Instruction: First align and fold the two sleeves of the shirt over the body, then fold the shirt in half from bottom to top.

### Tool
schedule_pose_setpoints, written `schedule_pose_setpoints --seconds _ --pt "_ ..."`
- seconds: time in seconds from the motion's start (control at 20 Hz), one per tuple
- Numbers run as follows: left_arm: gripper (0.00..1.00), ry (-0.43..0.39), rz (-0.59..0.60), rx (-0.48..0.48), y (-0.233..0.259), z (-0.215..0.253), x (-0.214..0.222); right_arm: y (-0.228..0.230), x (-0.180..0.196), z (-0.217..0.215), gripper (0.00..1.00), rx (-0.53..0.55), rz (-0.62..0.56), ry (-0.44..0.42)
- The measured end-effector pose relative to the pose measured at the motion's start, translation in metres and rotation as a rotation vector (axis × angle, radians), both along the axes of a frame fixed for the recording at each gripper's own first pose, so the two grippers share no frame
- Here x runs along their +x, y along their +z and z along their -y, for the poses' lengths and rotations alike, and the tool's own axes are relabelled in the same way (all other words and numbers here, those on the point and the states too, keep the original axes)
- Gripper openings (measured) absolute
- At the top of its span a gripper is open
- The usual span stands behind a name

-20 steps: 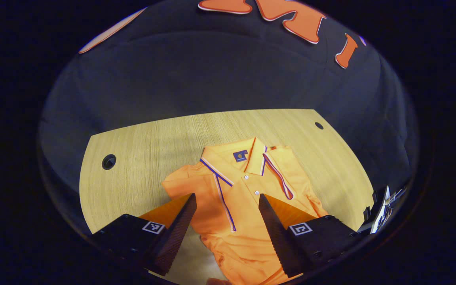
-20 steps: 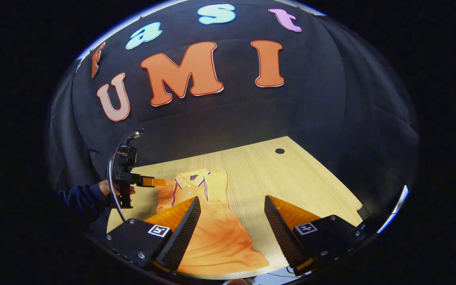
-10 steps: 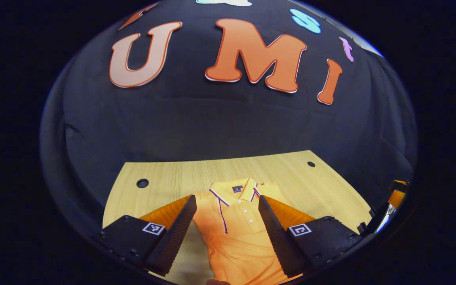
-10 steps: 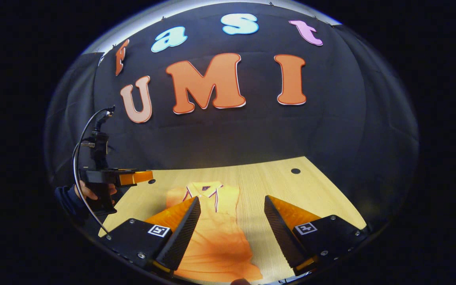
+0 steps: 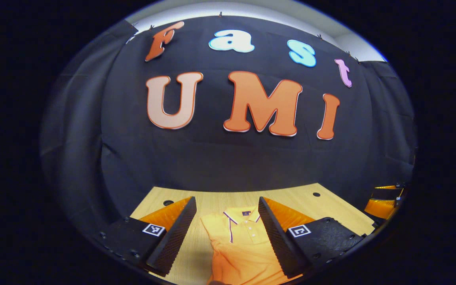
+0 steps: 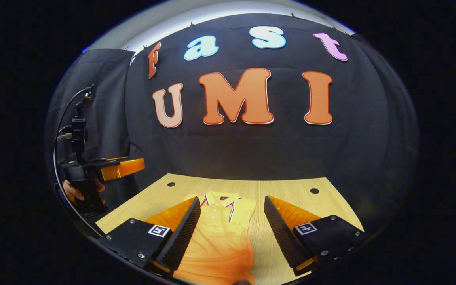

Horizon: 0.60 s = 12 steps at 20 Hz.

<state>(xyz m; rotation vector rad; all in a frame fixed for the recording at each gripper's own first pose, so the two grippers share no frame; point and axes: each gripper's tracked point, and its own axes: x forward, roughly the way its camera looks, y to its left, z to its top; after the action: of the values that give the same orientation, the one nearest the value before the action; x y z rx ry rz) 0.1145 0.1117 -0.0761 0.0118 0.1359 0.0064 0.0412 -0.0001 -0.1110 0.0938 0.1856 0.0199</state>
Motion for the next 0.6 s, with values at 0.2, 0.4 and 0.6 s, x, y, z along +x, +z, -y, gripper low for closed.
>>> schedule_pose_setpoints --seconds 0.2,0.4,0.6 --pt "0.96 0.046 0.099 0.039 0.02 0.012 -0.043 -0.004 -0.013 -0.002 0.99 -0.037 0.041 0.046" --pt "0.98 0.095 0.12 0.085 0.012 0.017 -0.076 -0.026 -0.025 0.001 0.98 -0.024 0.01 0.079" --pt "0.98 0.08 -0.023 0.078 -0.044 0.027 -0.097 -0.079 -0.042 0.005 0.98 -0.013 -0.144 0.083"
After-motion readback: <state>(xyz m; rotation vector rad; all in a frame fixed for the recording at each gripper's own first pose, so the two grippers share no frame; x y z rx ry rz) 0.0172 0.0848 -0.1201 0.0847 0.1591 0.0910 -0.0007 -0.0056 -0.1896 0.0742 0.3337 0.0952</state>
